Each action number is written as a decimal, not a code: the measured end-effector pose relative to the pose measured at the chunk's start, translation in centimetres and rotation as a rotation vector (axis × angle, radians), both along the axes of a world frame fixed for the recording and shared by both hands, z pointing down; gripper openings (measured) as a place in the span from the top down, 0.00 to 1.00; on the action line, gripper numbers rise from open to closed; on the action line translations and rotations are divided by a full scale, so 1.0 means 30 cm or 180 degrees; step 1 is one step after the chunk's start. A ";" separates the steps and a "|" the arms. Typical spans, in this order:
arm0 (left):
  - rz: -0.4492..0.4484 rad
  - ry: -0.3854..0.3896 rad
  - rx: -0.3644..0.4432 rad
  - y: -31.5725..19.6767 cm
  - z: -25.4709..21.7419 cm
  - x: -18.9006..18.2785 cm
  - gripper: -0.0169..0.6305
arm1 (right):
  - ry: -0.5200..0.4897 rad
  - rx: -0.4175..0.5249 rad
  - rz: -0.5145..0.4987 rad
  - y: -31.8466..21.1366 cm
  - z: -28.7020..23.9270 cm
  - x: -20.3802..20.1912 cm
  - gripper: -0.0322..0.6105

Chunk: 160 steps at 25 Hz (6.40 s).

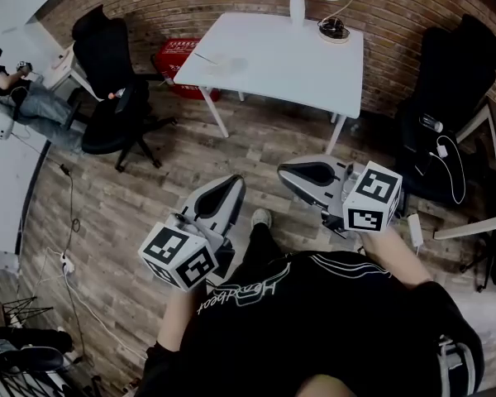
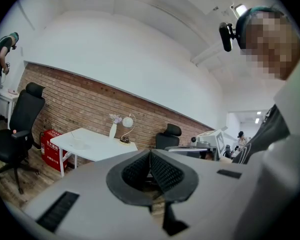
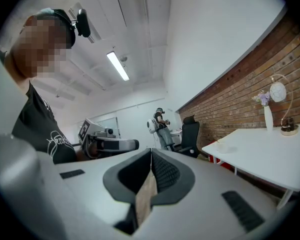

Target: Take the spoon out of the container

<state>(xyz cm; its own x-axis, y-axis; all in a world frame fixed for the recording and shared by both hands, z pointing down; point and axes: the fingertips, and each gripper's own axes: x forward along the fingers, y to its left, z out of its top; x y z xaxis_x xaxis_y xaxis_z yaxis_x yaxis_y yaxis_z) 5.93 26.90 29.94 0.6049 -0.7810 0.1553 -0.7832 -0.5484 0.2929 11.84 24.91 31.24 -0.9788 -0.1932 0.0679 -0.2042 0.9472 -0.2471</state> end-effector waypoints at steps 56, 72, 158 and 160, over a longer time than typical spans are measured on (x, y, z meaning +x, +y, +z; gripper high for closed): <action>-0.0283 0.0227 -0.0415 -1.718 0.200 -0.804 0.56 | 0.0169 -0.0566 0.0329 -1.678 0.199 -0.606 0.95; -0.0526 0.0223 -0.0938 -1.914 0.478 -0.893 0.56 | 0.0296 -0.0820 0.0353 -1.851 0.320 -0.611 0.95; -0.0585 0.0290 -0.0406 -1.707 0.207 -0.868 0.96 | 0.0280 -0.0653 0.0379 -1.662 0.254 -0.608 0.95; -0.0544 0.0252 -0.0360 -1.662 0.175 -0.858 0.96 | 0.0271 -0.0610 0.0376 -1.632 0.241 -0.608 0.95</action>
